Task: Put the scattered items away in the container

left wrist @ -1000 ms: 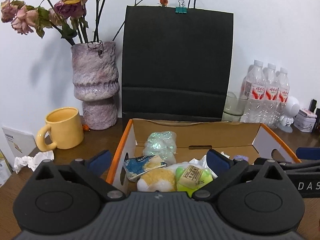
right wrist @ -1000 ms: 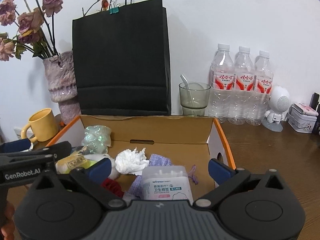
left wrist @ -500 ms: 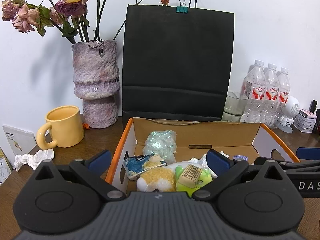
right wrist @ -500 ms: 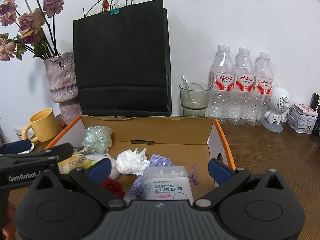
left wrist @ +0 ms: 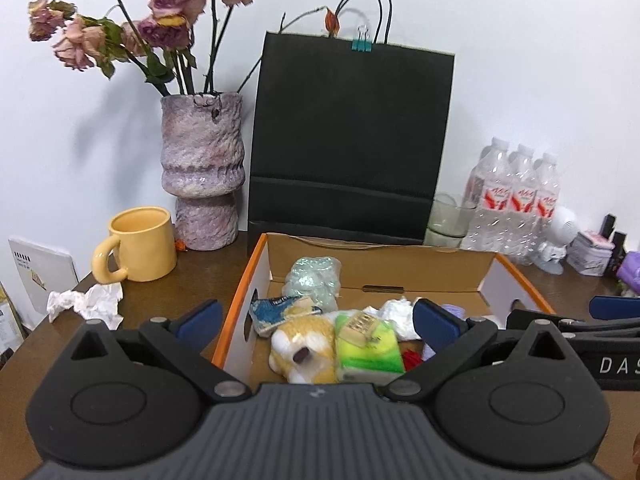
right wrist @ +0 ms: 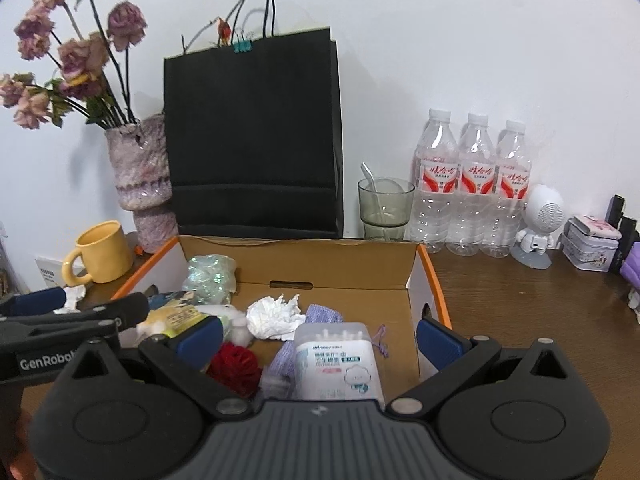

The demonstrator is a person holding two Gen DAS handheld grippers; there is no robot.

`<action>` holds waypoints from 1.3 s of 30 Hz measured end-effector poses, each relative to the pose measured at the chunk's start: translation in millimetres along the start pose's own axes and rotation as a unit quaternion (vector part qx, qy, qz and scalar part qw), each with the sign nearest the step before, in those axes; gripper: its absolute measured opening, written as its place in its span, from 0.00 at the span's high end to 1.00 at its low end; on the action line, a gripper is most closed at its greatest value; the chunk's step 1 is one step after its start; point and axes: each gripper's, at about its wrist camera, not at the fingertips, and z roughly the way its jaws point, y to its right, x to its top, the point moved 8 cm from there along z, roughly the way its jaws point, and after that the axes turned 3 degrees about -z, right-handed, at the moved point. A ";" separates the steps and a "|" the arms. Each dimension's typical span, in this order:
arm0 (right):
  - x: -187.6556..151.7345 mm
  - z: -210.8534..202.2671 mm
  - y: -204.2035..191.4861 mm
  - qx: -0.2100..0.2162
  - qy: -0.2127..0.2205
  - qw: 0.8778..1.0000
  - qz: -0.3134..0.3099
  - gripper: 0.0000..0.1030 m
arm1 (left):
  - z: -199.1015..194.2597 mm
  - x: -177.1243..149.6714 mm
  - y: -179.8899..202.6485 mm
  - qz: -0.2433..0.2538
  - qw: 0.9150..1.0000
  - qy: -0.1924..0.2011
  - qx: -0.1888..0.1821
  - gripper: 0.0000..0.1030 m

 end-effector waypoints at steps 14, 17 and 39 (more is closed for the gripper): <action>-17.6 -104.6 -13.7 -0.002 0.019 1.000 0.003 0.00 | -99.0 -11.7 6.4 0.020 1.000 0.012 0.008 0.00; -23.4 -119.9 -17.2 -0.003 0.021 1.000 0.001 0.00 | -114.5 -18.0 5.7 0.020 1.000 0.012 0.009 0.00; -41.1 -165.1 -24.9 -0.014 0.023 1.000 -0.007 0.00 | -150.0 -33.5 6.1 0.020 1.000 0.008 0.015 0.00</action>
